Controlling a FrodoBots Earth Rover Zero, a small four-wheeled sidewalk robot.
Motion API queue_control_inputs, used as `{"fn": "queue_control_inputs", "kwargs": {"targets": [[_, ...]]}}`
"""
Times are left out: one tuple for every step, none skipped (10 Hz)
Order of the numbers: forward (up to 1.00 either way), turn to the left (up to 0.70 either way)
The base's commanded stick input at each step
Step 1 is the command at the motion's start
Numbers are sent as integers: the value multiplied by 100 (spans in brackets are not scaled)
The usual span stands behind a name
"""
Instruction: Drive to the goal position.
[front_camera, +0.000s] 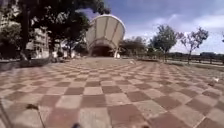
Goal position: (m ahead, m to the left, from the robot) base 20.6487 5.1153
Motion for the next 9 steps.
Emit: {"fn": "queue_control_inputs", "kwargs": {"targets": [[70, 0], [70, 0], [70, 2], [70, 27], [70, 35], [70, 35], [70, 35], [70, 35], [70, 35]]}}
